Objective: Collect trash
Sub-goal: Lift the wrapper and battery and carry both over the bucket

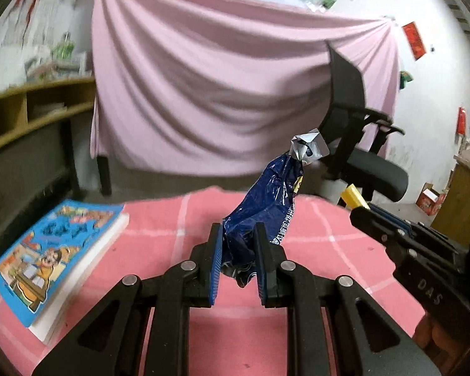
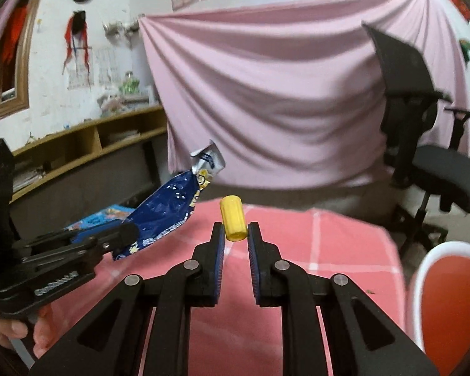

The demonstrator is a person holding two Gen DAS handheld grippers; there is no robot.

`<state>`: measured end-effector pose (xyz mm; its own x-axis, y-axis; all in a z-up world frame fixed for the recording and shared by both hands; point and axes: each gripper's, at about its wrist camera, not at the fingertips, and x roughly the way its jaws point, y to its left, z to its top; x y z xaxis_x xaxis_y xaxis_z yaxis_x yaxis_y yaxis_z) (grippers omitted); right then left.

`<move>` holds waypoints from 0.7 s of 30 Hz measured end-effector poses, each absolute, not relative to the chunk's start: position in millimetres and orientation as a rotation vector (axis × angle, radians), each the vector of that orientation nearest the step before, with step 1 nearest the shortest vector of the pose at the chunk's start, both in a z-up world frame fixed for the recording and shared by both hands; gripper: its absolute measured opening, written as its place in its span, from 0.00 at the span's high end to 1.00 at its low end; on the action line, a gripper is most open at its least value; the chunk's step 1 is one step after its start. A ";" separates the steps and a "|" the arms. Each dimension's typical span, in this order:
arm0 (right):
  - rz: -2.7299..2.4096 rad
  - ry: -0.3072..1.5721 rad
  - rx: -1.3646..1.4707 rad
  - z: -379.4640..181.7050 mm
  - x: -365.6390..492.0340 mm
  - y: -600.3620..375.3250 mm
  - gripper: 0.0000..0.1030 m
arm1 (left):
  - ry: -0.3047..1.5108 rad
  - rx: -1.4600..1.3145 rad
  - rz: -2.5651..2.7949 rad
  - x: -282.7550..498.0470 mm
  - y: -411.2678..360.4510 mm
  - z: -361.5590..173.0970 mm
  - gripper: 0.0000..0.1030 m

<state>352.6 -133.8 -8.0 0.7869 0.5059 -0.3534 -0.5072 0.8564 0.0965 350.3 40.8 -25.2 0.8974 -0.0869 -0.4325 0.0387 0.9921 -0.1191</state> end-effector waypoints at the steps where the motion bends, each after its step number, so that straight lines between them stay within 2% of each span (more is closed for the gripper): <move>1: 0.540 0.364 -0.008 -6.8 349.4 -134.5 0.88 | 0.426 -0.111 -0.074 346.0 38.4 -22.5 0.85; 7: 0.479 0.259 -0.007 1.5 319.5 -154.0 0.88 | 0.357 -0.096 -0.075 329.2 20.8 -15.0 0.85; 21: 0.380 0.226 0.076 14.8 282.6 -212.3 0.88 | 0.240 -0.016 -0.122 285.2 -24.2 -2.2 0.85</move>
<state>282.6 -212.3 14.8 0.9039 0.3759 -0.2042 -0.3589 0.9261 0.1160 285.2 -24.2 -2.2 0.9641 -0.1222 -0.2358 0.1185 0.9925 -0.0301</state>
